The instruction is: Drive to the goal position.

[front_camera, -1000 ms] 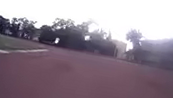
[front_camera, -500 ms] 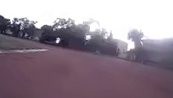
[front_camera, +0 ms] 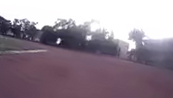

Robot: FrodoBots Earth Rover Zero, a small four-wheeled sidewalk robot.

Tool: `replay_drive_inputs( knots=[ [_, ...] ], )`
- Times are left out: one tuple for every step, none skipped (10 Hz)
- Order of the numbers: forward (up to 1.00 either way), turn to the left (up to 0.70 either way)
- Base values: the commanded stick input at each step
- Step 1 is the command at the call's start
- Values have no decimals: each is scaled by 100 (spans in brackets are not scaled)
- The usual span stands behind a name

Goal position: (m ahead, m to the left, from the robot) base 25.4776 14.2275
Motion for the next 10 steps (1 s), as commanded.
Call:
replay_drive_inputs(
  knots=[
    [70,0],
    [70,0],
    [70,0],
    [70,0],
    [70,0],
    [70,0],
    [70,0],
    [70,0],
    [70,0],
    [70,0]
  ],
)
